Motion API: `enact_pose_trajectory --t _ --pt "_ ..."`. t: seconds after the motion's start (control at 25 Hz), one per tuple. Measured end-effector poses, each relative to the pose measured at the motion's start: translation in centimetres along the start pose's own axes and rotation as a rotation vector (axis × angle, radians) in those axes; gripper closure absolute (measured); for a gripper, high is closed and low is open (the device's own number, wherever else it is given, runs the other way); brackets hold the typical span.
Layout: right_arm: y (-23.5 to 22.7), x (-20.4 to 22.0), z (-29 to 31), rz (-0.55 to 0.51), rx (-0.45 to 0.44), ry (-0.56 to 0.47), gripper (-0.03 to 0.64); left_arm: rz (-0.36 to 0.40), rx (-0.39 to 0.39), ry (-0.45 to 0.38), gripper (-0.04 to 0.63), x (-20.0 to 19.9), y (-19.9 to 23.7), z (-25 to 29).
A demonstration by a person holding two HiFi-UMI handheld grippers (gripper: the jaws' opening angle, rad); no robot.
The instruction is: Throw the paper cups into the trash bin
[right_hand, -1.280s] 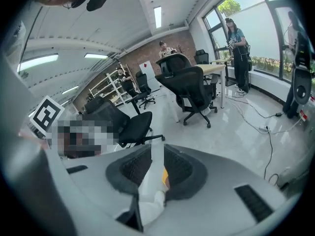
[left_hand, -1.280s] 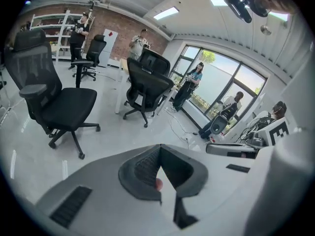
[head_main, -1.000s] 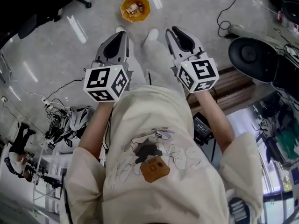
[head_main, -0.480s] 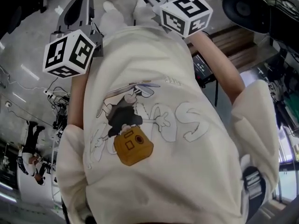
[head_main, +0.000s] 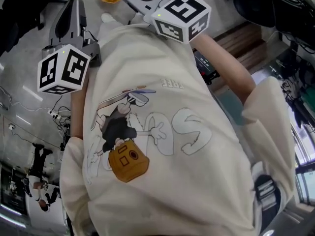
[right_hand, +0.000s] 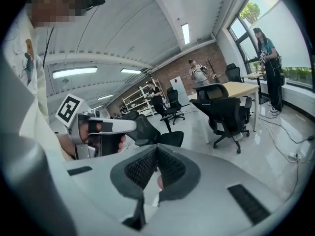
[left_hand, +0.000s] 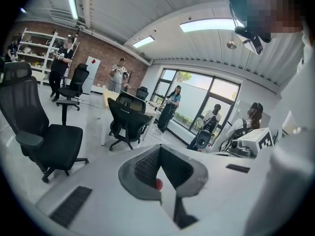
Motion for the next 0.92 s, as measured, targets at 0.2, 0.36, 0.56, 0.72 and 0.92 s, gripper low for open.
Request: enact_pose_trajectory --t 0.2,0.36,0.56,0.72,0.92 --pt "-0.4 -0.7 0.3 -0.037 0.018 -0.001 0.611 -0.015 0.001 -0.017 0.589 -0.5 0.2 0.8" --pt "-0.5 -0.6 0.1 -0.018 0.018 0.001 0.611 -0.016 0.004 -0.017 0.589 -0.4 0.0 0.6" --pt "-0.4 -0.1 0.2 0.005 0.012 0.009 0.611 -0.031 0.001 -0.015 0.589 -0.1 0.2 0.3" --pt "-0.1 -0.2 0.0 0.014 0.011 0.011 0.611 -0.034 0.001 -0.016 0.589 -0.2 0.0 -0.1" --pt "-1.7 -0.4 0.3 0.020 0.016 0.016 0.611 -0.034 0.004 -0.007 0.589 -0.4 0.1 1.7"
Point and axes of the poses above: the fingertips, and each gripper's own axes: z forward along the fingers, y to its left, x out of its underside, the point moved 8 cm from there along -z, backward along the fingers, and after that the axes turned 5 degrees about -x, right-handed, at the moved point
